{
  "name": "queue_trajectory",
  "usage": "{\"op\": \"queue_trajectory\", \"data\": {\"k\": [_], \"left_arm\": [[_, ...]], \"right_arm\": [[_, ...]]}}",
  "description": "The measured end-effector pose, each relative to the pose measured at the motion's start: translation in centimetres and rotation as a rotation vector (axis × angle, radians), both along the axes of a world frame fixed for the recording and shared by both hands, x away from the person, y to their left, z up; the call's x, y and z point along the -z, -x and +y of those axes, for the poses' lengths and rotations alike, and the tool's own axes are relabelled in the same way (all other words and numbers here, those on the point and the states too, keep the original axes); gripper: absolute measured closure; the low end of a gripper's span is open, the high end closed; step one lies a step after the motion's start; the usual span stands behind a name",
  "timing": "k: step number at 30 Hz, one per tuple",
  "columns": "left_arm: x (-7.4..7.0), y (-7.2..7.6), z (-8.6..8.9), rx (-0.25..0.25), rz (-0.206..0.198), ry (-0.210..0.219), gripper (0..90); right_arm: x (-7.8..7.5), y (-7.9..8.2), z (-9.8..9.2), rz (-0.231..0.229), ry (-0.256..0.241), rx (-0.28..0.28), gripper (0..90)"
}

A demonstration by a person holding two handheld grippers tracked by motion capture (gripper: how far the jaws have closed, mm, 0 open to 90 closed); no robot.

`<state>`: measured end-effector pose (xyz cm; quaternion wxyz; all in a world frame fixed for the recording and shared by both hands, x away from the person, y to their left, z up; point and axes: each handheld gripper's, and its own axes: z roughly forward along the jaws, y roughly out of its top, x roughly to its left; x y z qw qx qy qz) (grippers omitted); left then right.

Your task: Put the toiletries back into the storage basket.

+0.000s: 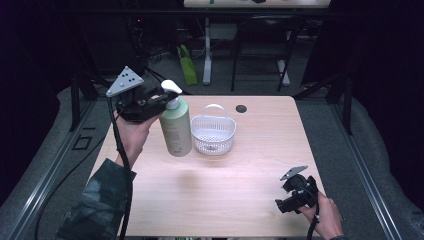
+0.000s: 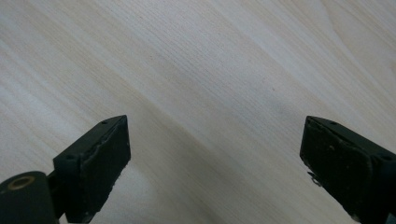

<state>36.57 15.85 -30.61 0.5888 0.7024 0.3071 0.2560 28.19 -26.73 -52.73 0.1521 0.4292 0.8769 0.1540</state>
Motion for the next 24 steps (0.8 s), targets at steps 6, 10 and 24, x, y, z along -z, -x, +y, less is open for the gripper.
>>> {"op": "queue_trajectory", "data": {"k": [6, 10, 24], "left_arm": [[-0.8, -0.2, -0.4, 0.006, -0.014, -0.001, 67.7], [-1.3, -0.5, -0.8, 0.01, -0.02, 0.0, 67.7], [-2.9, -1.4, -2.4, 0.027, -0.044, -0.017, 67.8]], "right_arm": [[0.0, 0.0, 0.1, 0.002, 0.001, 0.001, 8.1], [0.0, 0.0, 0.1, 0.001, 0.004, -0.001, 8.1], [0.0, 0.0, -0.1, -0.002, 0.008, -0.003, 8.1]]}}
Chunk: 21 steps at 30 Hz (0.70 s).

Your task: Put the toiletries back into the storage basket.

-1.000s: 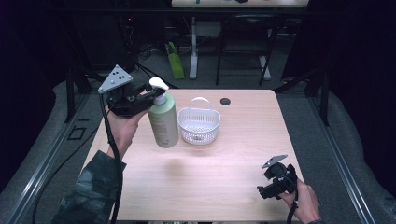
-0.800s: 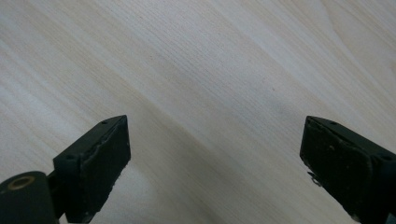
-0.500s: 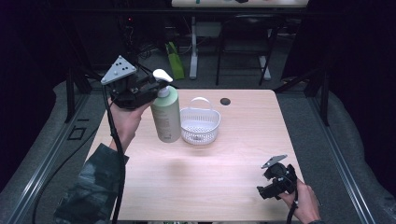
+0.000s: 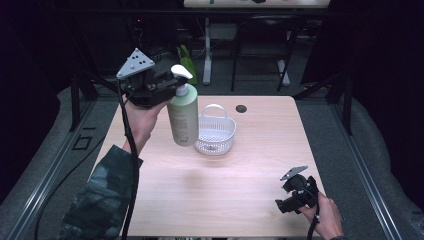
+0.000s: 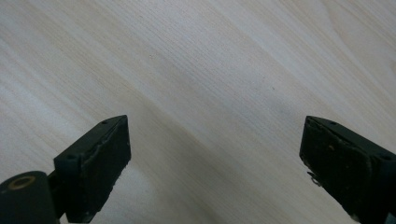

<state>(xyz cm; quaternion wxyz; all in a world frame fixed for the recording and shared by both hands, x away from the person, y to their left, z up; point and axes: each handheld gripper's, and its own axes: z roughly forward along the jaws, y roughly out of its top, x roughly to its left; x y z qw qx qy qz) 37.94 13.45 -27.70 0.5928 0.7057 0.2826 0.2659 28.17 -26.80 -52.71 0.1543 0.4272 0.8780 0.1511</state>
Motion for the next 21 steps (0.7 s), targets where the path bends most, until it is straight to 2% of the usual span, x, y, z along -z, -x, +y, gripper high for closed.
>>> {"op": "queue_trajectory", "data": {"k": [21], "left_arm": [[-1.0, -1.5, -2.9, 0.017, -0.021, -0.033, 67.8]], "right_arm": [[0.0, 0.0, -0.1, 0.003, -0.003, 0.001, 8.2]]}}
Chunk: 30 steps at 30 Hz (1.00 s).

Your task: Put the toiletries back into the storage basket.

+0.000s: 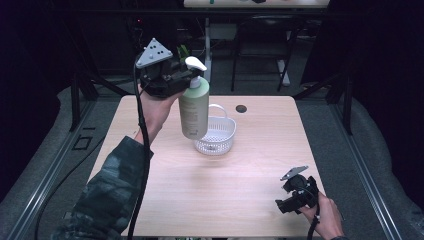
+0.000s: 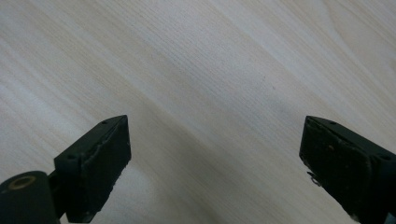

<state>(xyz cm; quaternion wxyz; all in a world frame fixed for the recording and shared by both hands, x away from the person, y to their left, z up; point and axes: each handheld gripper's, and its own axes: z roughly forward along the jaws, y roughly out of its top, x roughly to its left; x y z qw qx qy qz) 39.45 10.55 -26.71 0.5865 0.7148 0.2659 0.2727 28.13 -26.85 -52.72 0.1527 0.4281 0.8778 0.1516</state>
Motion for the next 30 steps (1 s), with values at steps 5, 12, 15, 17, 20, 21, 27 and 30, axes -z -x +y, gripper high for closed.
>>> {"op": "queue_trajectory", "data": {"k": [5, 12, 15, 17, 20, 21, 27, 30], "left_arm": [[0.1, -0.4, -0.5, 0.0, 0.002, 0.001, 67.8], [0.2, -0.9, -1.2, -0.003, 0.003, -0.001, 67.8], [0.3, -1.2, -1.4, -0.007, 0.002, -0.001, 67.8], [0.3, -1.3, -1.5, -0.005, 0.003, 0.001, 67.8], [0.3, -1.6, -1.6, -0.011, 0.002, 0.005, 67.8], [0.3, -1.7, -1.7, -0.012, 0.002, 0.007, 67.8], [0.4, -2.2, -2.1, -0.021, 0.002, 0.002, 67.8], [0.4, -2.5, -2.3, -0.023, 0.0, 0.006, 67.8]], "right_arm": [[0.0, 0.0, 0.0, 0.0, 0.0, 0.002, 8.2], [0.0, 0.0, 0.0, 0.001, 0.001, -0.001, 8.3], [0.0, 0.0, 0.0, 0.002, 0.001, -0.001, 8.3], [0.0, 0.0, 0.0, 0.003, 0.001, -0.001, 8.3], [0.0, 0.0, -0.1, 0.003, 0.002, -0.002, 8.3], [0.0, 0.0, -0.1, 0.003, 0.0, 0.0, 8.3], [0.0, 0.0, 0.0, 0.003, 0.001, -0.001, 8.3], [0.0, 0.0, 0.0, 0.003, 0.0, -0.002, 8.3]]}}
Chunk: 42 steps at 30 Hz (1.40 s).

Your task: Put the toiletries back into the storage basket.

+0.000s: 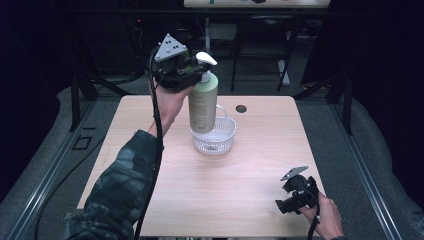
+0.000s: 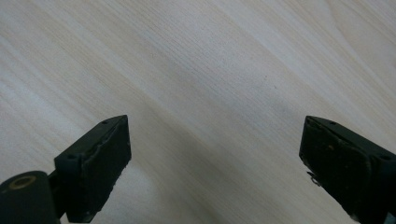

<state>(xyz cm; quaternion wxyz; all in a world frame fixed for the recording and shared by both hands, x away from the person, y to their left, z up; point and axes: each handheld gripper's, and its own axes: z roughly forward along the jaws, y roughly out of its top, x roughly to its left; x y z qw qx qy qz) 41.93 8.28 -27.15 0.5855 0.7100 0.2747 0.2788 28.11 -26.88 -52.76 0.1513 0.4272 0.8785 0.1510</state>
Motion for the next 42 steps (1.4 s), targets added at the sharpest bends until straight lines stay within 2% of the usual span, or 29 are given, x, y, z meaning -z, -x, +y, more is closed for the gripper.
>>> {"op": "queue_trajectory", "data": {"k": [8, 19, 33, 42], "left_arm": [[0.1, -0.6, -0.6, -0.006, 0.0, 0.013, 67.9], [0.5, -1.4, -1.7, -0.015, -0.008, -0.009, 67.9], [2.0, -2.7, -2.0, -0.027, 0.035, 0.001, 67.9], [2.4, -3.0, -2.4, -0.035, 0.032, -0.005, 67.8]], "right_arm": [[0.1, 0.0, 0.1, 0.003, 0.0, 0.003, 8.4], [0.1, 0.1, 0.1, 0.007, -0.007, 0.003, 8.4], [0.2, 0.1, 0.1, 0.007, -0.005, -0.002, 8.5], [0.2, 0.0, 0.0, 0.006, 0.005, -0.003, 8.6]]}}
